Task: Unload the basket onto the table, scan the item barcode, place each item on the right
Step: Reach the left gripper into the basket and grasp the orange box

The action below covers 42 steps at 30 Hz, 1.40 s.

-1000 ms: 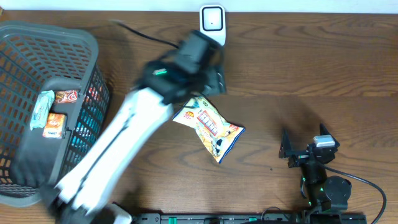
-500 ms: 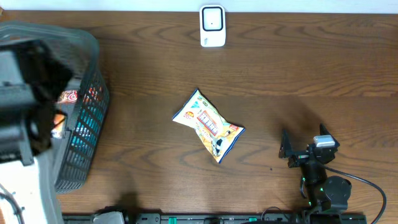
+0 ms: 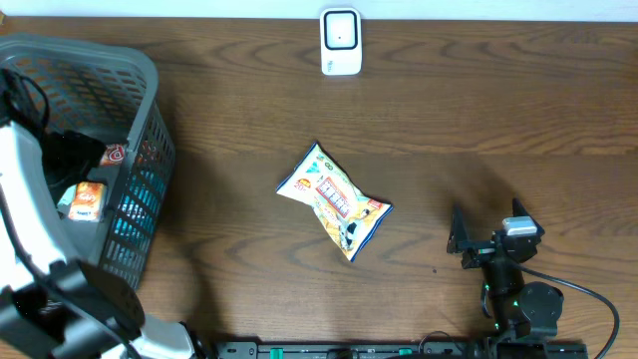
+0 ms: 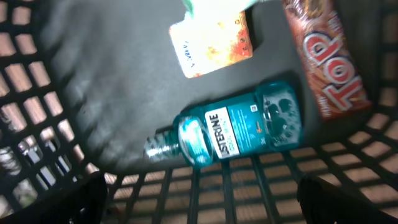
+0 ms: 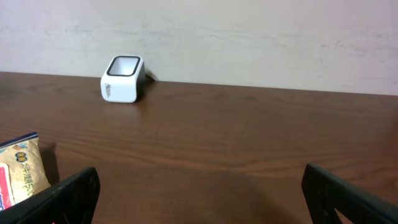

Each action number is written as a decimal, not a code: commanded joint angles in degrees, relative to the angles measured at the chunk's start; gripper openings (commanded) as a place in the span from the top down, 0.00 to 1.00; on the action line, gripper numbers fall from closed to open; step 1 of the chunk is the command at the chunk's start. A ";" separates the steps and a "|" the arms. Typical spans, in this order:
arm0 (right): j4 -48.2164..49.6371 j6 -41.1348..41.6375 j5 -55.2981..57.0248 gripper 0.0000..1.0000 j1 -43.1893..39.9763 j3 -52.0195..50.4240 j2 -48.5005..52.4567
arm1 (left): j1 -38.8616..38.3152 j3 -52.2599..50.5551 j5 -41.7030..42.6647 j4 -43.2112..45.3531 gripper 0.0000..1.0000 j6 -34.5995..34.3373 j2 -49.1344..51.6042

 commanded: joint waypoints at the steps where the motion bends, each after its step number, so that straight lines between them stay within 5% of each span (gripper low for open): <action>1: -0.09 0.59 0.26 0.01 0.90 -0.17 -0.35 | -0.20 -1.66 0.85 1.18 0.02 6.43 4.74; 13: -0.09 0.61 0.26 0.01 0.90 -0.17 -0.35 | -0.31 -15.54 0.98 13.92 0.02 16.83 11.65; 17: -0.09 0.61 0.26 0.01 0.90 -0.17 -0.35 | -0.66 -21.33 7.45 20.96 0.02 23.43 11.69; 30: -0.09 0.59 0.26 0.01 0.92 -0.17 -0.35 | -0.66 -28.26 6.14 29.68 0.01 23.93 11.69; 32: -0.09 0.61 0.26 0.01 0.90 -0.17 -0.35 | -0.44 -28.26 3.19 28.94 0.01 23.65 11.69; 39: -0.09 0.61 0.26 0.01 0.90 -0.17 -0.35 | 4.00 -28.26 -1.03 24.65 0.00 5.70 11.69; 42: -0.09 0.59 0.26 0.01 0.90 -0.17 -0.35 | 5.22 -28.26 -0.94 24.06 0.01 5.92 11.65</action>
